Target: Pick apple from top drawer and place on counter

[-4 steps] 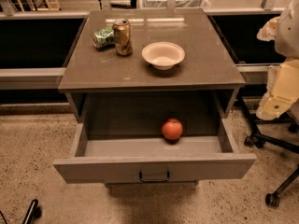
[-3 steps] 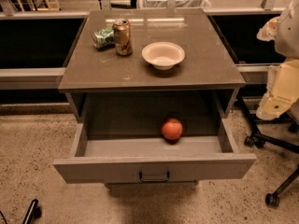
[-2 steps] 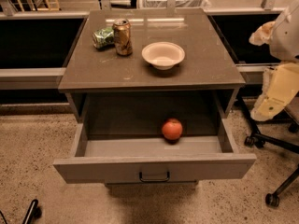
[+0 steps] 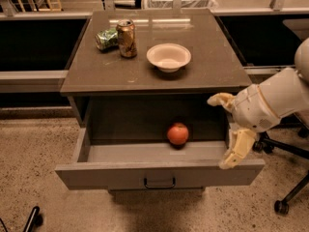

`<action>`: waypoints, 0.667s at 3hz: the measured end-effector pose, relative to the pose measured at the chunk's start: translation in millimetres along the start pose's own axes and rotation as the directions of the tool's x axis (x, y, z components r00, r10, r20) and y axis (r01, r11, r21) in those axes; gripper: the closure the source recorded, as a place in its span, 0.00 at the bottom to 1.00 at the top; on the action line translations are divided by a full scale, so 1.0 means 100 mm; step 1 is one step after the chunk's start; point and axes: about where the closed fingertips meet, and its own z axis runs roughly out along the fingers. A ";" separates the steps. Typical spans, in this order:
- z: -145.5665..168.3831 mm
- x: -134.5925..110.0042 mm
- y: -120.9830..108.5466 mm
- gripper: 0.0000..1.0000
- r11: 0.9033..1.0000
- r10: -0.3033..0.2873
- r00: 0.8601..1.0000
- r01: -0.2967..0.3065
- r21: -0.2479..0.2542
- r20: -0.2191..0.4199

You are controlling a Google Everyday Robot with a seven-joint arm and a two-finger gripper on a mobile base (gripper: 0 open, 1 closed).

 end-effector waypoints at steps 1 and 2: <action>0.05 0.00 0.00 0.00 0.999 -0.045 0.999 0.045 -0.010 0.010; 0.19 0.02 -0.15 0.00 1.000 -0.028 0.998 0.028 0.004 0.049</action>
Offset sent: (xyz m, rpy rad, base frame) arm 0.0399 0.0122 -0.0336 0.1043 -0.0230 -0.0100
